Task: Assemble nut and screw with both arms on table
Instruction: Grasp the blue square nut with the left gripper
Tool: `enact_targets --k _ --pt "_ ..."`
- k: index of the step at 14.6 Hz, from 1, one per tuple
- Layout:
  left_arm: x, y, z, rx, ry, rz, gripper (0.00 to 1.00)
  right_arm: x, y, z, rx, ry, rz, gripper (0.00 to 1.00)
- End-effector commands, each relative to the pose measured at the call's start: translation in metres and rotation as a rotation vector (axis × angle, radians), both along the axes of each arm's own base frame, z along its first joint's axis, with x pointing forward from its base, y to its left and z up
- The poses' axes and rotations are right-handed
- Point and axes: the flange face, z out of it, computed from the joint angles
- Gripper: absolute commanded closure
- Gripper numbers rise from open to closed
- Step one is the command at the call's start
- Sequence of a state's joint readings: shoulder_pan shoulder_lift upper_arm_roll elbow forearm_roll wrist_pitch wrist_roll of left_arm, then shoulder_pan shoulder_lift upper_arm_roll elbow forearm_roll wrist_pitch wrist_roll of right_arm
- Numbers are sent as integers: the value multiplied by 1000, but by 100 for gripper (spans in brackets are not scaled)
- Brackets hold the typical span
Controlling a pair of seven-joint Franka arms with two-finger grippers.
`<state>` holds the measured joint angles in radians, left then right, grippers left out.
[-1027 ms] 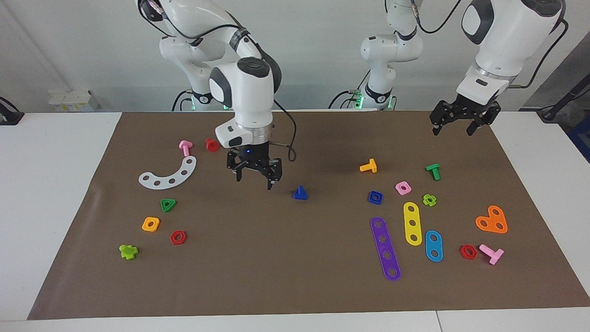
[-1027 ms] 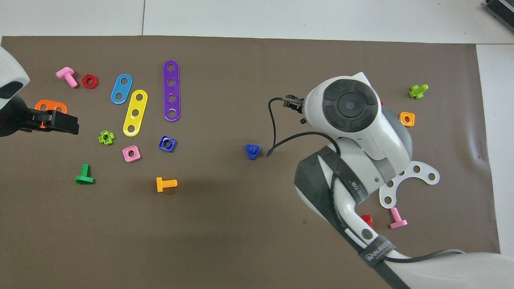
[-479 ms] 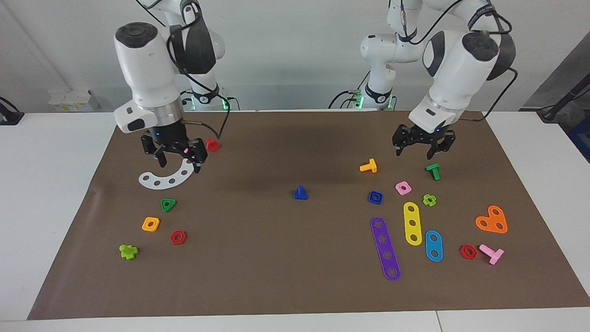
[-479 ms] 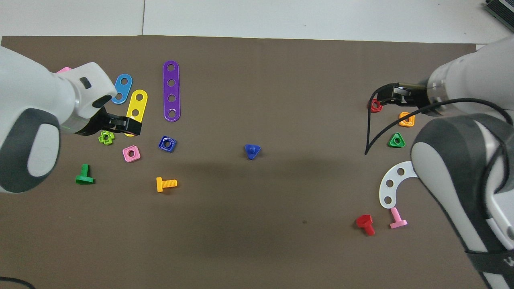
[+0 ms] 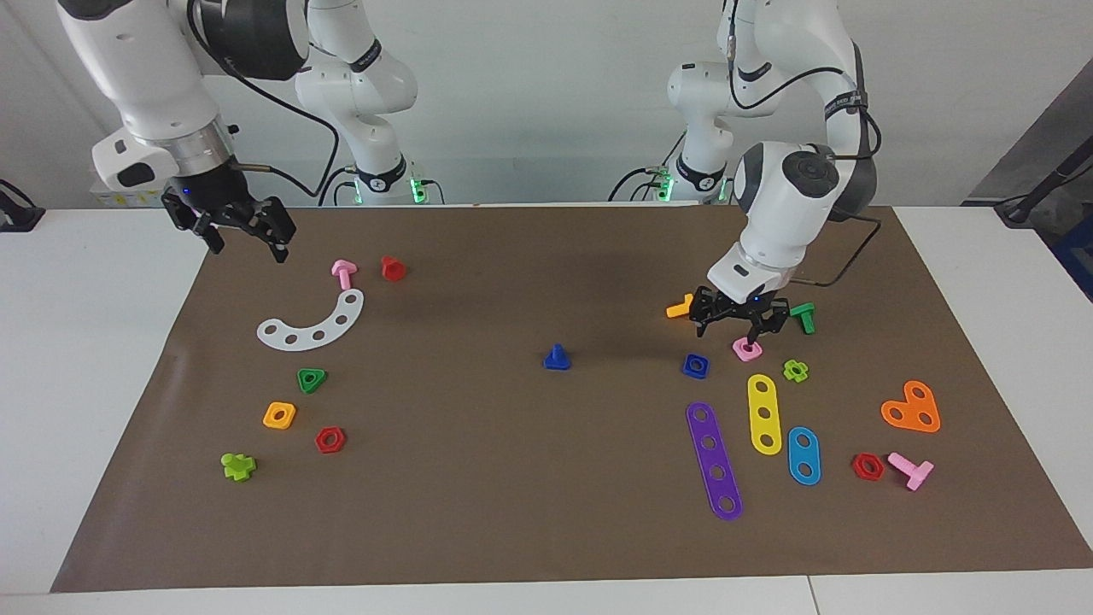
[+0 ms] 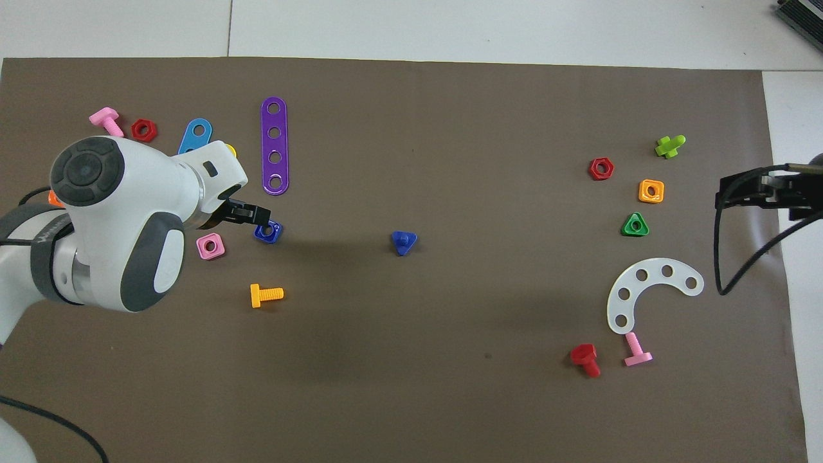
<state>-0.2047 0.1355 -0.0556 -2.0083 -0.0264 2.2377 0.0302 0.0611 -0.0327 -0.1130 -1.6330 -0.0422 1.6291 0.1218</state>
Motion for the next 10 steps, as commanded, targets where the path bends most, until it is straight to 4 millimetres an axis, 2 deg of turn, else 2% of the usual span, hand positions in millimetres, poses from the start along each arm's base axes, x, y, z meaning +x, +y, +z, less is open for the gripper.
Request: enact_targets --k 1,4,6,7,10 --pt "8 0 -24 -7 -19 -45 8 -4 -3 13 20 2 51 0" --pt "17 0 -58 -4 -16 -70 8 -5 3 10 9 6 62 0" --pt "18 -3 -74 1 -5 -105 8 -6 4 9 6 9 70 0" --pt "15 -13 -81 2 5 -124 8 -6 5 9 6 9 71 0" --pt "10 -19 -84 4 17 -135 10 -7 5 10 6 9 73 0"
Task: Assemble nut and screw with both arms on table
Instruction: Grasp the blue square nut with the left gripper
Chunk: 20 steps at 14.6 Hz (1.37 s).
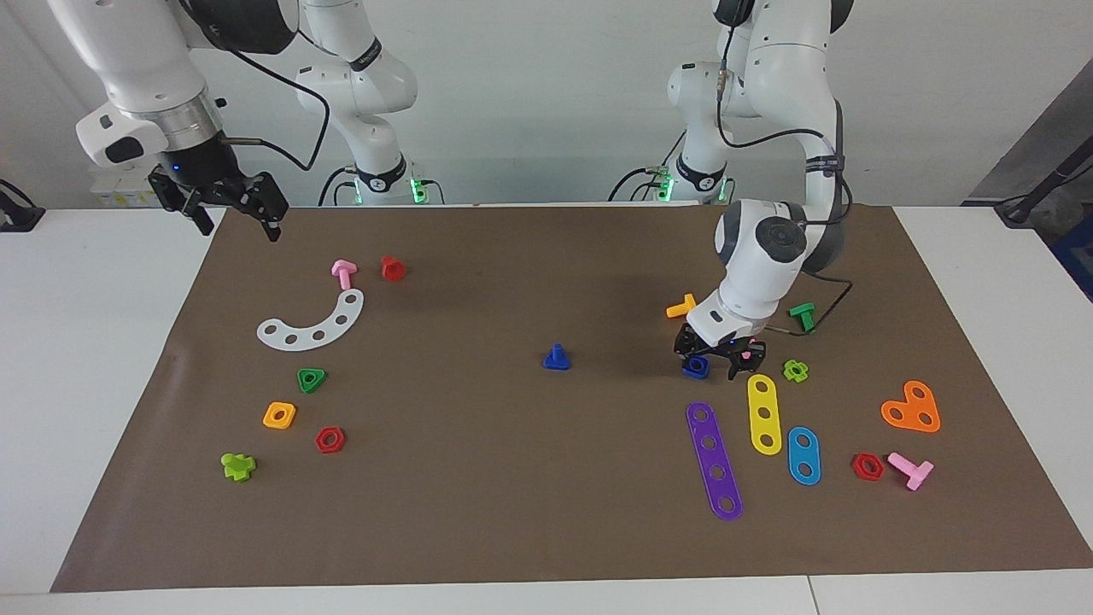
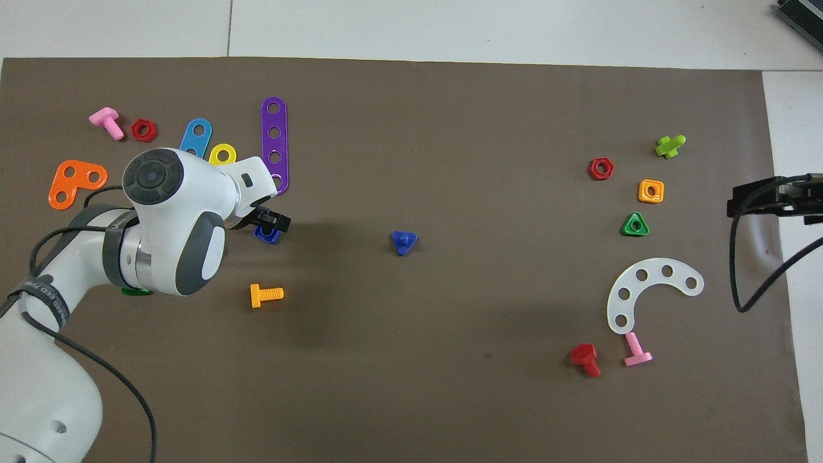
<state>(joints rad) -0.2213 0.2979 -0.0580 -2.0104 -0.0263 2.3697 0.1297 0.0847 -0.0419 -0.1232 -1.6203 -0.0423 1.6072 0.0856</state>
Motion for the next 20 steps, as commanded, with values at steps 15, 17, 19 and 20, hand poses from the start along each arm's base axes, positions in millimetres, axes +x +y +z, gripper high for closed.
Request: enact_targets --k 15,17,19,20 --pt "-26 -3 -21 26 71 -108 29 -10 -3 -2 33 46 5 0" --pt "-25 -3 -20 25 66 -108 36 -13 -8 -6 35 52 -4 0" --pt "-23 -4 -18 23 61 -110 44 -14 -10 -8 33 55 -11 0" --pt "-22 -5 -18 23 61 -110 48 -14 -9 -8 33 57 -9 0"
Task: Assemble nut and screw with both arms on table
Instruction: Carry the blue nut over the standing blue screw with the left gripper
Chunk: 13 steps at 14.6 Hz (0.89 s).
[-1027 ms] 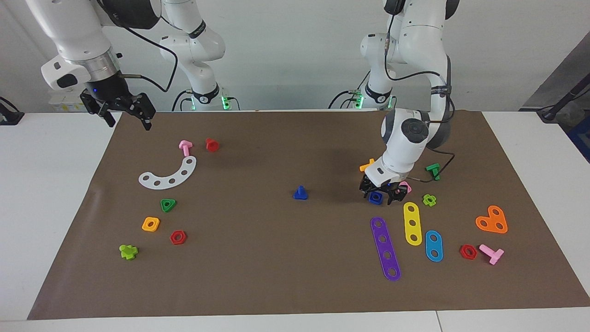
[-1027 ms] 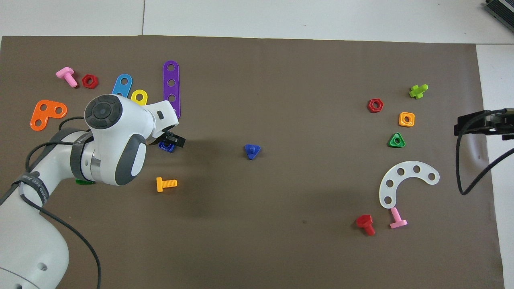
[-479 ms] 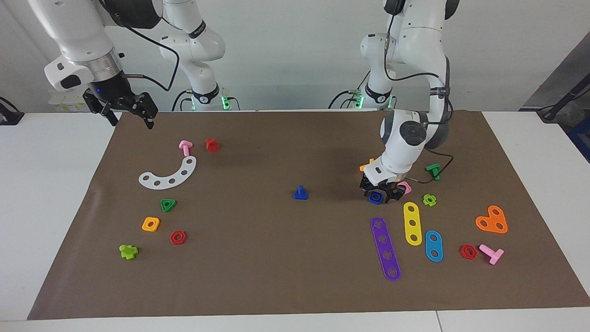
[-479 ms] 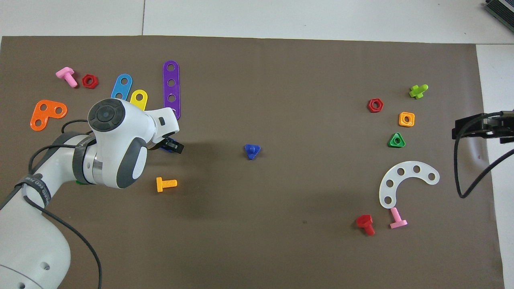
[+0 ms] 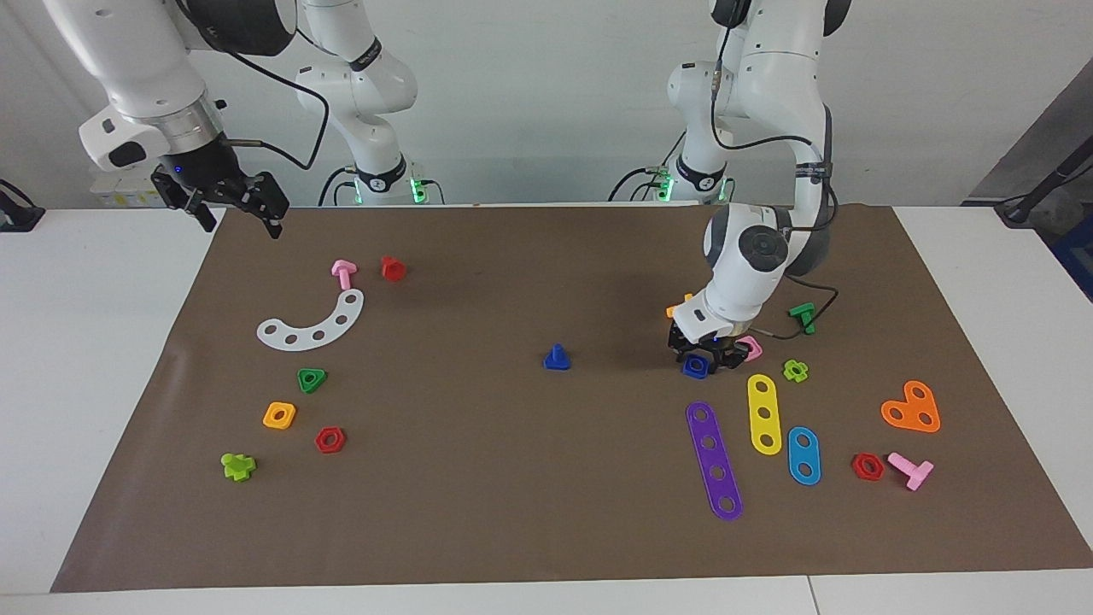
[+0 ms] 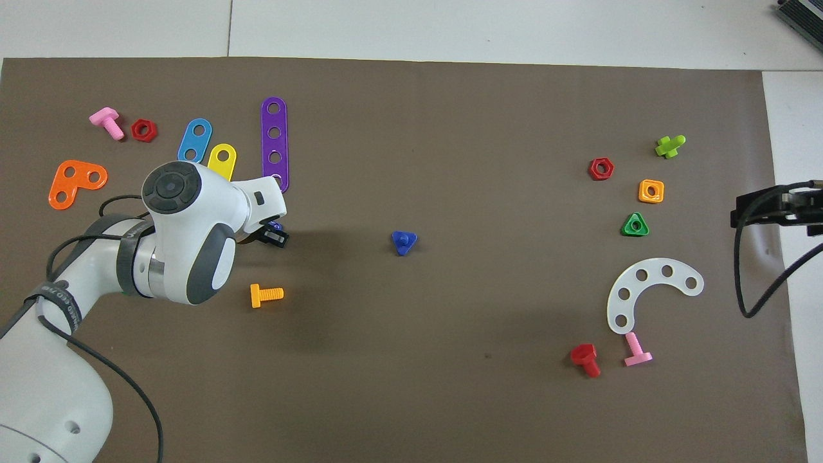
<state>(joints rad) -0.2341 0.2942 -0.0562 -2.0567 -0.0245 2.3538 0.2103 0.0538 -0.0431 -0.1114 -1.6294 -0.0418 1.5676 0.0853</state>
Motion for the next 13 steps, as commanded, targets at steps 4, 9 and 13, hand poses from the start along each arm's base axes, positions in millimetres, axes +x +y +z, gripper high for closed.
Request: enact_targets --k 4,9,13 --pt "-2 -2 3 1 2 -14 68 -7 11 0 28 4 1 0" --pt "16 -6 31 -1 18 4 85 -7 12 1 28 0 3 0" --pt "32 -16 49 -11 6 130 91 -8 14 2 28 4 15 0"
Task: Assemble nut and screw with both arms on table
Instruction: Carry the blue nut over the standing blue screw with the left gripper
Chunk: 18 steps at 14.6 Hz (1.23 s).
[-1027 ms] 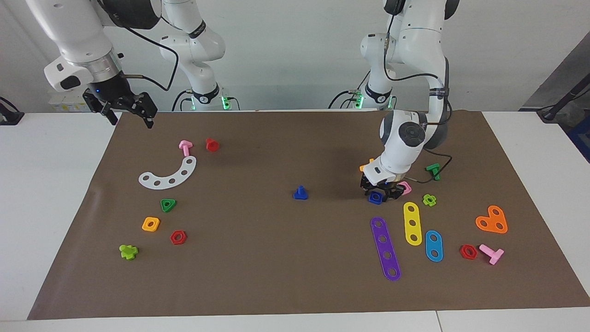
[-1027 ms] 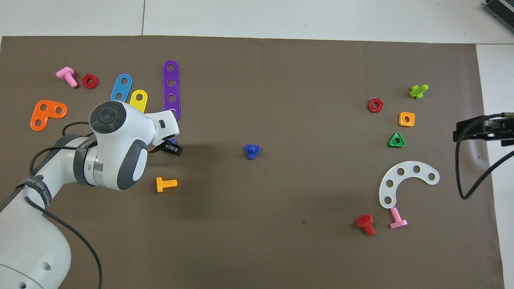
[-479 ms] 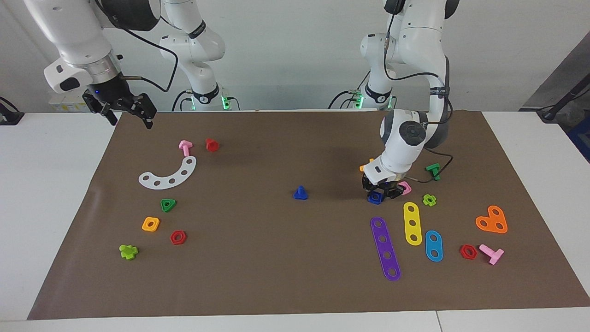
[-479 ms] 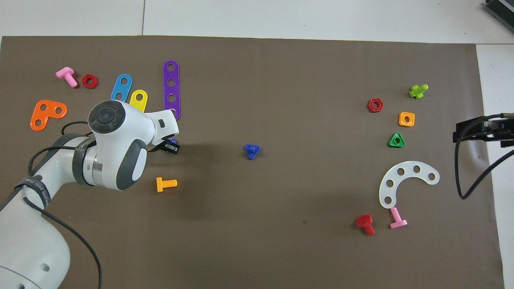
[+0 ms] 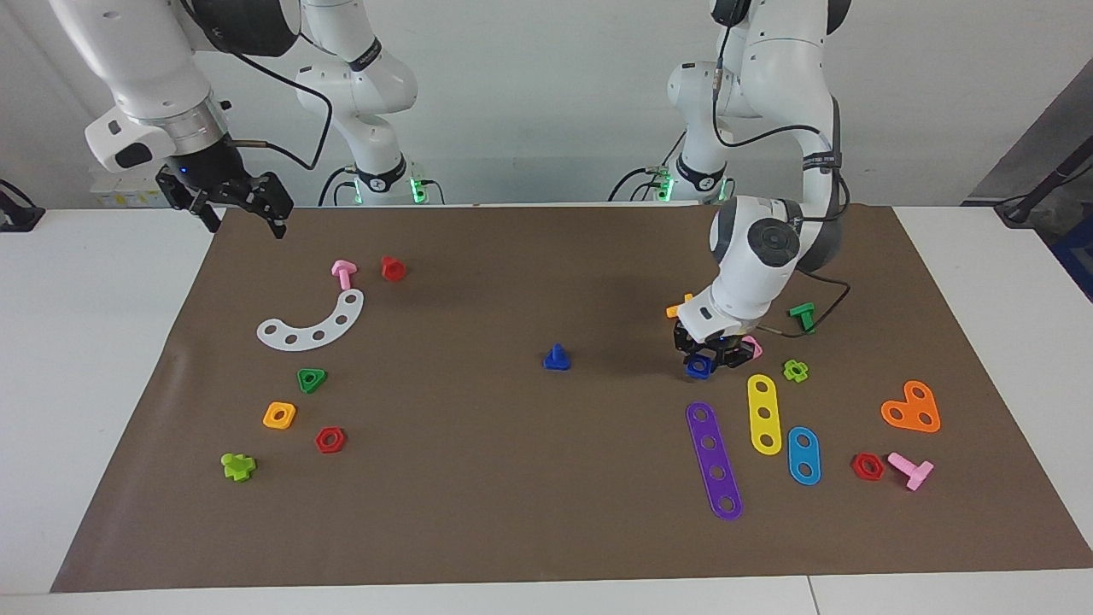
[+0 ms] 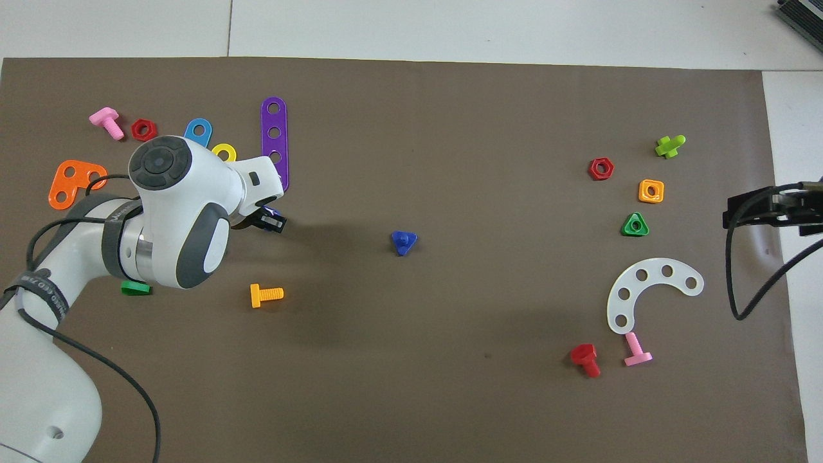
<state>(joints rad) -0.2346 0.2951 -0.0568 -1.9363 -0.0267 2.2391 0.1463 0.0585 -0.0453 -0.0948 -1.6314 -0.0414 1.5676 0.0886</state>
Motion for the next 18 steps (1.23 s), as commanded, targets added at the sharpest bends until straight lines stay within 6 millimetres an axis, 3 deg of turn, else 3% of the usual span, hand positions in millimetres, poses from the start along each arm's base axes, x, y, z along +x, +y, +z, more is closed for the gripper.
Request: enact_targets --k 1,3,9,14,18 --pt "8 -22 6 -3 16 96 92 -7 4 3 28 -1 0 0" --pt "7 -43 16 -1 26 196 92 -7 6 3 28 1 5 0" --pt "-11 -134 46 2 41 412 92 -7 6 2 28 2 5 0" --pt "-48 -200 44 -20 64 429 94 -7 6 3 28 1 5 0" --pt "-42 -242 50 -39 56 444 95 -7 7 3 27 1 6 0"
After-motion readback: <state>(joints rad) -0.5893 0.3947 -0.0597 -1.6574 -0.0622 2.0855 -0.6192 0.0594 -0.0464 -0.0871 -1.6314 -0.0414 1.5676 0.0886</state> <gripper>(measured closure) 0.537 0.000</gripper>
